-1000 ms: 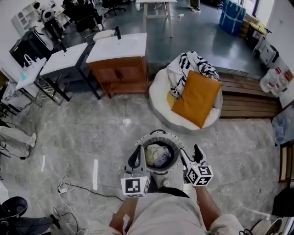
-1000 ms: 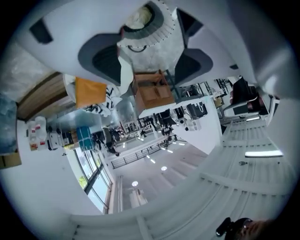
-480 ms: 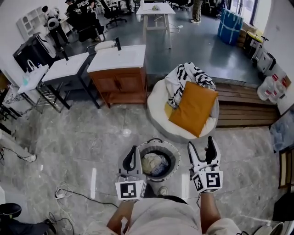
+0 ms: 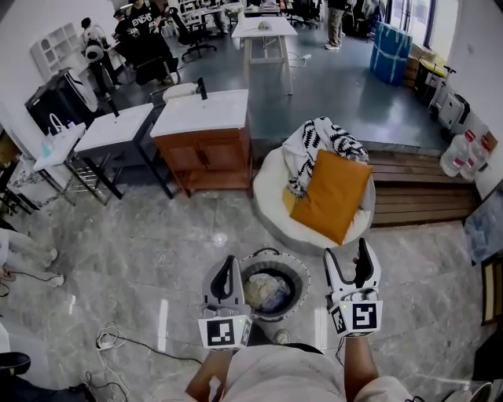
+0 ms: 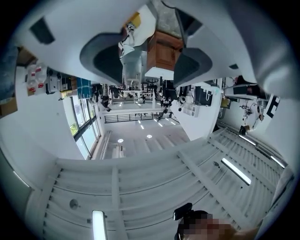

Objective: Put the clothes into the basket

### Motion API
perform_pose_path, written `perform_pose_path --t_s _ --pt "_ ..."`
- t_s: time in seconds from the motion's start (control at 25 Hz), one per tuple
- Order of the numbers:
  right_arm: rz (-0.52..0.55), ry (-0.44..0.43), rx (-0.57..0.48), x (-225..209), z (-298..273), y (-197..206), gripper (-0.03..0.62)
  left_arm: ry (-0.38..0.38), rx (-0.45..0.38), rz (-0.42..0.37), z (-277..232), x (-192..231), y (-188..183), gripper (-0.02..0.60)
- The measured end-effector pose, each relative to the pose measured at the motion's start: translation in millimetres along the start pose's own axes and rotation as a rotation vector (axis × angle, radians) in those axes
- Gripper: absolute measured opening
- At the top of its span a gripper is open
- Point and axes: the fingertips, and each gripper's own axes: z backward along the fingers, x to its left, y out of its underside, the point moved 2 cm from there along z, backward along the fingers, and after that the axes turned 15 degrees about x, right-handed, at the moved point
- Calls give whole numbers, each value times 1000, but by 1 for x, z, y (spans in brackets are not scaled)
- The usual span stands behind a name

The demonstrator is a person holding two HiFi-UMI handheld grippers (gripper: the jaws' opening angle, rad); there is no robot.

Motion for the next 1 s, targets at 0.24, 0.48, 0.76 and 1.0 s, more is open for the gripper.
perform_pose_path --t_s 0.24,0.48,0.76,1.0 --pt "-6 -9 -3 3 0 2 196 2 4 3 -2 -2 3 8" --pt "-28 28 -1 -1 1 4 -5 14 5 3 -4 -6 2 8" --pt "-4 30 6 -1 -1 6 -12 0 4 -2 -3 -3 1 8" --pt "9 20 21 2 -5 7 -12 -12 15 -3 -4 1 3 8"
